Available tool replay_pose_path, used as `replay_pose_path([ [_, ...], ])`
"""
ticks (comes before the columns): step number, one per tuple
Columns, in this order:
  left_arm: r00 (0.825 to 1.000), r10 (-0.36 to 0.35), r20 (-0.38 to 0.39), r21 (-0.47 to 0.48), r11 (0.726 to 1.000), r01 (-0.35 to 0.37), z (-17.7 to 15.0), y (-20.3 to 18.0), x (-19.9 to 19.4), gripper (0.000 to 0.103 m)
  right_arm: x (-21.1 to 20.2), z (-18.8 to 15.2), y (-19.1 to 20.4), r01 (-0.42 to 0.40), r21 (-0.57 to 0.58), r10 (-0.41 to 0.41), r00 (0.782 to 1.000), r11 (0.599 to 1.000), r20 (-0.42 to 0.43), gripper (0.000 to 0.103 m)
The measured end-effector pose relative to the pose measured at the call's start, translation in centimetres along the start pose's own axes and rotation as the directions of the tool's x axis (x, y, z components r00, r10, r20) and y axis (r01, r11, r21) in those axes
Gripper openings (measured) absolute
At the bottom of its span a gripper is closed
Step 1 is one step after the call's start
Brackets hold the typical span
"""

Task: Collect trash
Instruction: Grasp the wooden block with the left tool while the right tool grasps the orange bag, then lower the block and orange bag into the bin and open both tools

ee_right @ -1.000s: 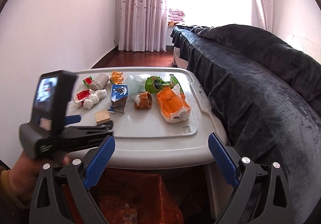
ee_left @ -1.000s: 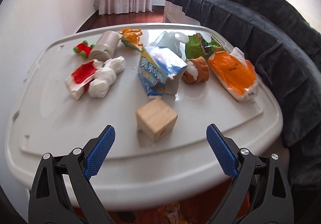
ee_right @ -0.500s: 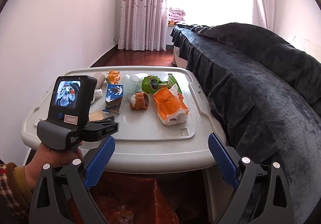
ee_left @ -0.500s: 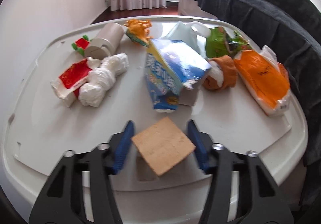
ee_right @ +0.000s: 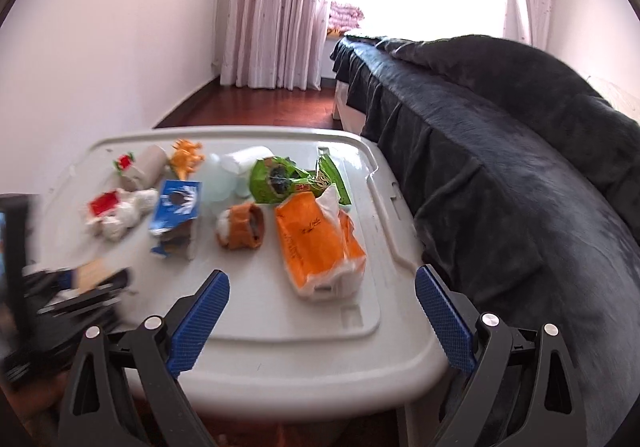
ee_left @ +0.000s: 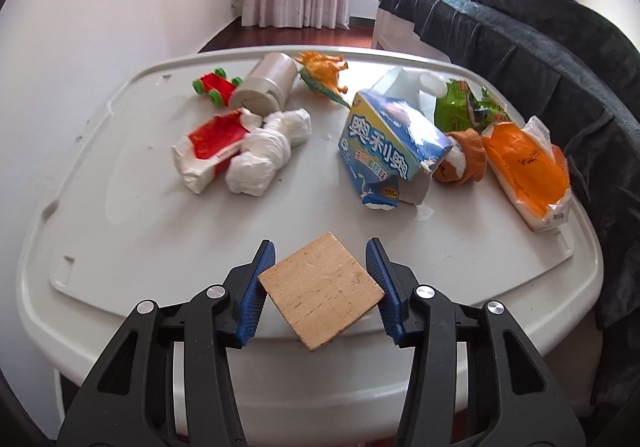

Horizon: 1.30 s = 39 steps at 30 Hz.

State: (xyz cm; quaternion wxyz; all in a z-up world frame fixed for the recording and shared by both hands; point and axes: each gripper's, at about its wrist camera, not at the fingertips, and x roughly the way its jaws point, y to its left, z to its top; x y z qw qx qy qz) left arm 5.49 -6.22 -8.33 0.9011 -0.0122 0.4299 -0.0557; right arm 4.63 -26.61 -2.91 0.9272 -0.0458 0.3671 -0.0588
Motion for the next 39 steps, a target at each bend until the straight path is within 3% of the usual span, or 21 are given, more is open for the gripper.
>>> replay_pose_path([
  [4,1.000,-0.004,0.017,-0.002,1.000,0.004,0.0,0.4,-1.3,0.047,4.6,1.1,0.2,0.035,-0.042,-0.036,0.999,0.999,-0.027,0.092],
  [9,1.000,-0.001,0.029,-0.019,1.000,0.001,-0.3,1.3,-2.3,0.047,9.2,1.8,0.5,-0.034,-0.041,0.030,0.995,0.999,-0.091,0.092],
  [14,1.000,0.008,0.024,-0.026,1.000,-0.007,-0.5,1.8,-2.3,0.047,12.1,1.9,0.9,-0.032,-0.041,0.025,0.988,0.999,-0.153,0.089],
  [17,1.000,0.007,0.020,-0.033,0.999,-0.006,-0.6,2.1,-2.2,0.047,13.3,1.7,0.5,-0.040,-0.034,0.033,0.980,0.999,-0.195,0.074],
  [19,1.000,0.005,0.020,-0.031,1.000,-0.004,-0.6,2.1,-2.3,0.047,13.3,1.9,0.1,-0.042,-0.016,0.037,0.978,0.999,-0.206,0.052],
  [20,1.000,0.003,0.021,-0.032,0.999,-0.002,-0.7,2.1,-2.3,0.047,13.2,1.9,0.0,-0.046,-0.009,0.043,0.977,0.999,-0.207,0.048],
  [21,1.000,0.002,0.023,-0.034,0.999,-0.001,-0.7,2.1,-2.5,0.047,12.9,1.9,-0.2,-0.049,0.005,0.049,0.977,0.999,-0.205,0.041],
  [24,1.000,-0.003,0.029,-0.035,0.999,0.004,-0.8,2.2,-3.0,0.047,11.1,1.6,-0.6,-0.052,0.038,0.058,0.983,0.998,-0.176,0.037],
  [32,0.999,-0.002,0.049,-0.030,1.000,0.003,-1.8,2.7,-6.0,0.047,2.7,0.4,1.3,-0.140,0.050,0.144,0.986,0.989,-0.088,0.036],
  [39,0.998,0.027,0.053,-0.032,0.999,-0.025,-4.5,4.2,-9.3,0.047,-6.3,-4.8,5.9,-0.237,0.046,0.240,0.966,0.970,-0.092,0.037],
])
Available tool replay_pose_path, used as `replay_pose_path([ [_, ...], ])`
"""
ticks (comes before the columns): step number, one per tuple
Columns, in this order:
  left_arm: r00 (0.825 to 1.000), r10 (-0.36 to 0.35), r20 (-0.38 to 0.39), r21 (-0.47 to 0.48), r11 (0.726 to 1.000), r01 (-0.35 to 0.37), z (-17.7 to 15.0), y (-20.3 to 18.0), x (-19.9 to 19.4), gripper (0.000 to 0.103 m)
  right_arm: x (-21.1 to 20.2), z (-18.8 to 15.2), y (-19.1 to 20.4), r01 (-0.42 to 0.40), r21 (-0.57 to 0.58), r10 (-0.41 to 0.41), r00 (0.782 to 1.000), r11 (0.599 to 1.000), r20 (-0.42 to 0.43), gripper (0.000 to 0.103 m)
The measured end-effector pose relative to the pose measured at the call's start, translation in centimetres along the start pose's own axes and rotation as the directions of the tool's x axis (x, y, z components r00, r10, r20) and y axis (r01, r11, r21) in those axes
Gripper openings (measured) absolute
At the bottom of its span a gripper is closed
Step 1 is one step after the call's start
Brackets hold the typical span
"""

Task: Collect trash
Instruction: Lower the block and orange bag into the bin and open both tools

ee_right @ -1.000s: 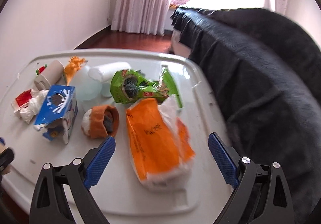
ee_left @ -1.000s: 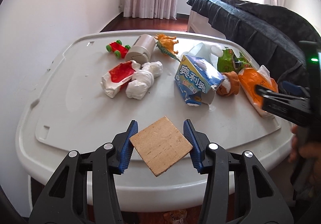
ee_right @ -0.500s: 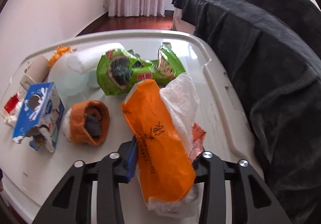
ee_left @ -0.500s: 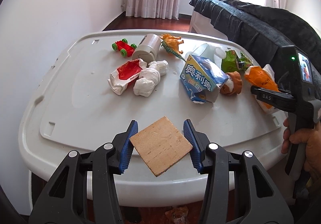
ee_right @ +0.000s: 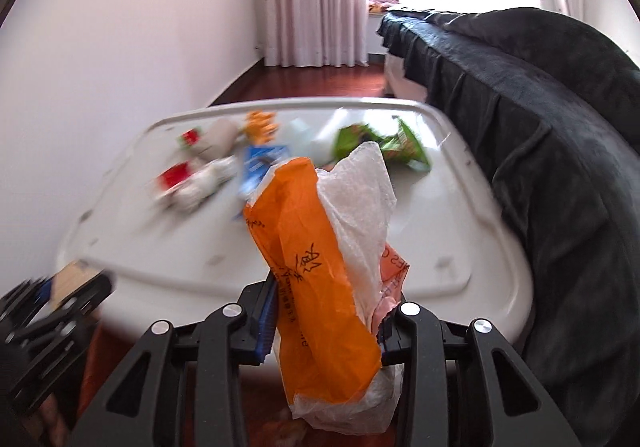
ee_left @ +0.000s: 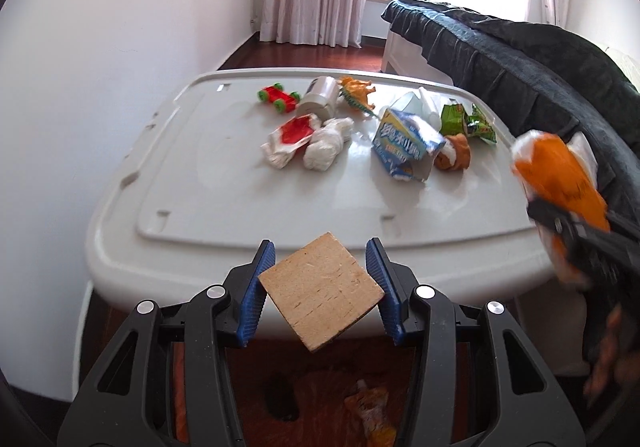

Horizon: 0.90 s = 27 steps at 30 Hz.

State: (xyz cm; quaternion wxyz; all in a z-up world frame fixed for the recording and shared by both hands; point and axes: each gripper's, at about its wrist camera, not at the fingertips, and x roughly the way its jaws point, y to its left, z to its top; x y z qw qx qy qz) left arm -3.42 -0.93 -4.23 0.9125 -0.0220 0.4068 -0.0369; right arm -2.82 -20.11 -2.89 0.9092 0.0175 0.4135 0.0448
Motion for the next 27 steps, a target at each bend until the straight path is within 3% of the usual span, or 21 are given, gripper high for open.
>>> replay_pose_path([
  [4,0.999,0.028,-0.024,-0.007,1.000,-0.028,-2.4,1.1,-1.3,0.047,-1.2,-4.7,2.6,-0.031,-0.007,0.030,0.996,0.999,-0.080,0.037],
  [9,0.994,0.047,-0.095,0.015,0.999,-0.046,-5.7,1.8,-1.6,0.047,0.5,-10.4,4.2,-0.046,-0.016,0.040,0.965,0.999,-0.258,0.039],
  [11,0.988,0.036,-0.147,0.011,0.999,-0.035,-7.0,2.0,-1.3,0.047,1.9,-12.2,4.5,-0.053,-0.022,0.041,0.929,0.998,-0.368,0.047],
  [12,0.986,0.023,-0.162,0.000,1.000,-0.024,-7.4,2.3,-1.3,0.052,2.0,-12.9,4.5,-0.044,-0.008,0.037,0.925,0.999,-0.379,0.056],
  [13,0.982,0.000,-0.191,-0.019,1.000,-0.004,-7.9,2.4,-1.1,0.068,2.1,-13.2,4.4,-0.030,0.001,0.028,0.922,1.000,-0.387,0.072],
  [15,0.978,0.023,-0.208,-0.036,0.999,-0.031,-8.3,2.5,-1.2,0.085,1.7,-12.9,4.0,-0.019,0.023,0.026,0.933,1.000,-0.360,0.076],
  [16,0.978,0.045,-0.204,-0.035,0.998,-0.053,-8.3,2.5,-1.3,0.089,1.4,-12.5,3.8,-0.014,0.026,0.022,0.940,1.000,-0.341,0.077],
  [21,0.993,0.082,-0.089,0.011,0.997,-0.081,-6.3,2.2,-2.8,0.090,-0.9,-9.6,2.7,0.013,0.039,-0.005,0.980,0.999,-0.198,0.083],
  [27,1.000,0.019,0.020,0.007,1.000,-0.019,-2.1,2.4,-3.2,0.091,-2.1,-5.0,2.1,0.041,-0.009,-0.042,0.998,0.999,-0.053,0.083],
])
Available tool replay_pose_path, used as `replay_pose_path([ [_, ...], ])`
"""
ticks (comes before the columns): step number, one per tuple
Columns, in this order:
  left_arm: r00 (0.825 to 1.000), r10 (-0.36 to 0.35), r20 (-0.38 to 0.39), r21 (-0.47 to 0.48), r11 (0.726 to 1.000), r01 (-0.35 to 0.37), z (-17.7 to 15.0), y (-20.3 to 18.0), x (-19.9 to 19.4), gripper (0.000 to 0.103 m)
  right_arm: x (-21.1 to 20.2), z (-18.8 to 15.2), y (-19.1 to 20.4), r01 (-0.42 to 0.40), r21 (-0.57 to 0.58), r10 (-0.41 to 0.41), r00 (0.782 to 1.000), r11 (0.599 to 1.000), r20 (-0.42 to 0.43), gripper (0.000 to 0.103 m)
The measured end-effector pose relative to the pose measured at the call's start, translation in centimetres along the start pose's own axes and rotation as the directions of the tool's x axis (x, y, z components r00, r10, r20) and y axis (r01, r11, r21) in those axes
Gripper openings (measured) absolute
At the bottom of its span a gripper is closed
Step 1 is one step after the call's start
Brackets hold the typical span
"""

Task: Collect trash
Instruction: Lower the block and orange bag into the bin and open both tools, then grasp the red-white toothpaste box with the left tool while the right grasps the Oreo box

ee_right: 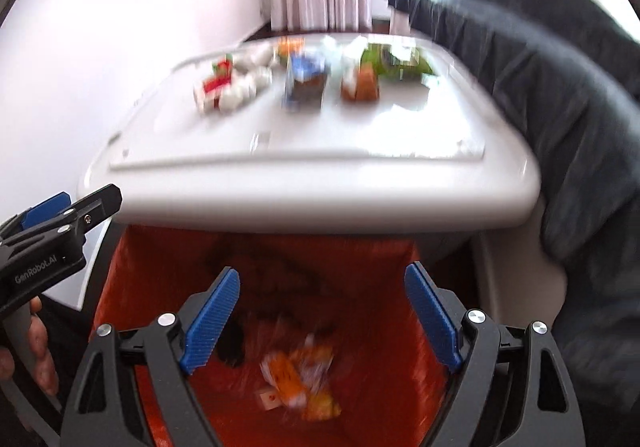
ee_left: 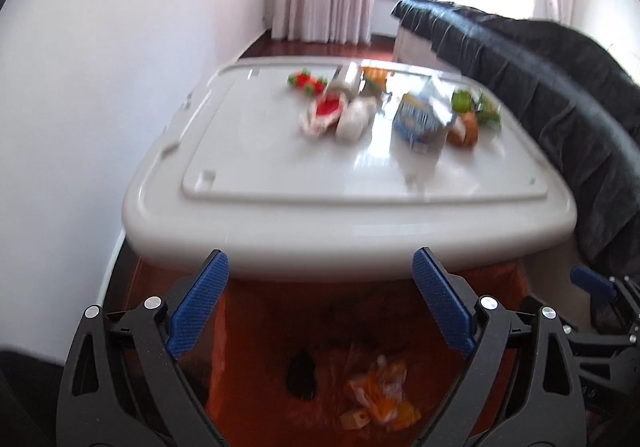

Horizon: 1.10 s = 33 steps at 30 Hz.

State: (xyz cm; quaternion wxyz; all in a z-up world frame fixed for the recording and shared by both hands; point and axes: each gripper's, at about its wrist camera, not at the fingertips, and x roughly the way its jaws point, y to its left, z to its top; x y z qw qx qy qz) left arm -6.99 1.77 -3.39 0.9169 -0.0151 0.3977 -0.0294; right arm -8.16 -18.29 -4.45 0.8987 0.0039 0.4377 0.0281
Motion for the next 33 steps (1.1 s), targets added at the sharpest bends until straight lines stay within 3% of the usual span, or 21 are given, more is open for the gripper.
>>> replay_pose_path([
  [3,0.999,-0.026,0.042,0.024,0.999,0.025,2.3,-0.1,0.8,0.091,-0.4,2.3,-0.4,0.009,0.008,-0.010,0.998,1.000,0.056,0.083],
  [6,0.999,-0.025,0.038,0.031,0.999,0.024,5.4,0.1,3.1,0.091,-0.4,4.2,-0.6,-0.003,0.022,0.000,0.996,1.000,0.094,0.083],
  [12,0.999,0.037,0.009,0.031,0.999,-0.037,10.2,1.1,9.0,0.091,0.2,5.4,-0.1,-0.017,-0.001,0.017,0.992,1.000,0.125,0.085],
  [20,0.996,0.052,-0.067,0.137,0.990,-0.042,12.2,1.2,16.4,0.091,1.8,4.4,0.7,-0.021,-0.053,0.026,0.995,0.998,0.096,0.085],
  [24,0.996,0.032,-0.085,0.137,0.990,-0.020,12.1,1.0,18.2,0.090,2.1,4.5,0.4,-0.030,-0.044,0.034,0.995,0.999,0.091,0.085],
  [29,0.995,0.009,-0.098,0.125,0.992,0.003,12.5,0.7,20.0,0.072,2.3,4.6,0.1,-0.028,-0.033,0.030,0.996,0.999,0.085,0.085],
  [31,0.993,0.010,-0.114,0.116,0.993,0.004,12.7,0.9,20.6,0.054,2.4,4.6,0.1,-0.028,-0.033,0.031,0.996,0.999,0.081,0.085],
  [33,0.992,0.017,-0.128,0.096,0.995,-0.005,12.9,1.2,21.1,0.047,2.5,4.6,0.2,-0.029,-0.034,0.032,0.996,0.999,0.080,0.085],
])
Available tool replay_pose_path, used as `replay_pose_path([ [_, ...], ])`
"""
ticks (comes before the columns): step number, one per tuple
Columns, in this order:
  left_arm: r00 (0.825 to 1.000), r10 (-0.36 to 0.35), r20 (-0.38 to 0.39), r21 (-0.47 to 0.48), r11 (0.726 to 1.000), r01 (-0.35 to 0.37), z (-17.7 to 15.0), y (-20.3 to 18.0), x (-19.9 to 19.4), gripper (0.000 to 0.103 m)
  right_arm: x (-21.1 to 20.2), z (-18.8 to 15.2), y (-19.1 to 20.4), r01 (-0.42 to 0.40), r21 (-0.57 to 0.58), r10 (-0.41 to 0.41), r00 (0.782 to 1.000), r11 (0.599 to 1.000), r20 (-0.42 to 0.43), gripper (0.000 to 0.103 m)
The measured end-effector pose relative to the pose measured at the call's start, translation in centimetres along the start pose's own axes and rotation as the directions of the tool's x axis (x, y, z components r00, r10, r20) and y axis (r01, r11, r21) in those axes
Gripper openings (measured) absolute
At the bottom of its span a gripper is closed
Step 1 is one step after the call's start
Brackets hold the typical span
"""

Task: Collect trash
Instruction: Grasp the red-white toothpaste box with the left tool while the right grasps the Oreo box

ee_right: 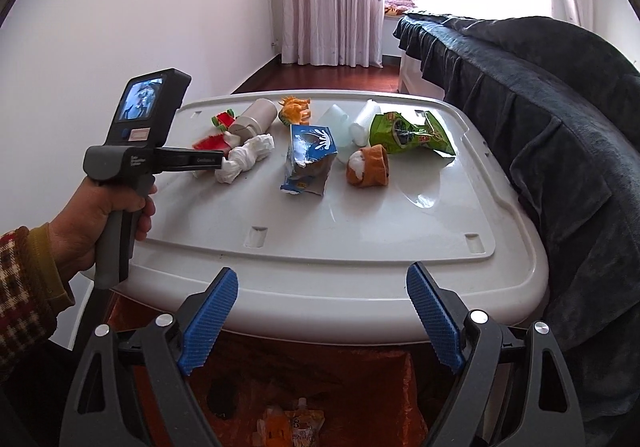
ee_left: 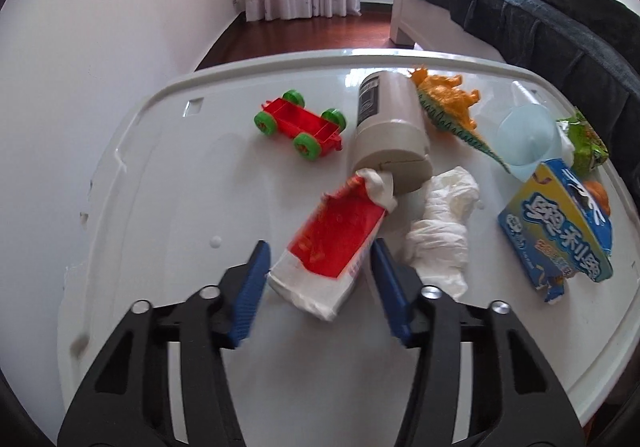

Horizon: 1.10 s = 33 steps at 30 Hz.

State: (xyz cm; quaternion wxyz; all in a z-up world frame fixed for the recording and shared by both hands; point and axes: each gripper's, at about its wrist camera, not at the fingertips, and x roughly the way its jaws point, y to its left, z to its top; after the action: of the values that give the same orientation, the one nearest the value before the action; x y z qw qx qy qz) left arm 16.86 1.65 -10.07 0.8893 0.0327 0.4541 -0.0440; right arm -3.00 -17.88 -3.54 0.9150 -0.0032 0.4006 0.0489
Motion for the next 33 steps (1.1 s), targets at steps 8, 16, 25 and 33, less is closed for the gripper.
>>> replay_pose_path([
  [8,0.998,0.034,0.047,-0.089,0.996,-0.029,-1.4,2.2,-1.9,0.040,0.8,2.8,0.7,0.000,-0.039,0.002,0.999,0.999,0.054,0.085],
  [16,0.996,0.037,0.084,-0.113,0.993,-0.027,-3.0,3.0,-4.6,0.040,6.5,8.5,1.9,0.011,-0.098,0.000,0.994,0.995,0.111,0.085],
  [25,0.991,0.049,0.126,-0.113,0.993,-0.034,-4.1,2.9,-6.8,0.040,14.8,12.1,3.0,0.041,-0.158,-0.037,0.999,0.987,0.030,0.080],
  [33,0.990,0.043,0.131,-0.107,0.994,-0.029,-4.6,2.4,-7.2,0.040,17.9,11.8,3.9,0.067,-0.202,-0.076,0.997,0.977,-0.035,0.056],
])
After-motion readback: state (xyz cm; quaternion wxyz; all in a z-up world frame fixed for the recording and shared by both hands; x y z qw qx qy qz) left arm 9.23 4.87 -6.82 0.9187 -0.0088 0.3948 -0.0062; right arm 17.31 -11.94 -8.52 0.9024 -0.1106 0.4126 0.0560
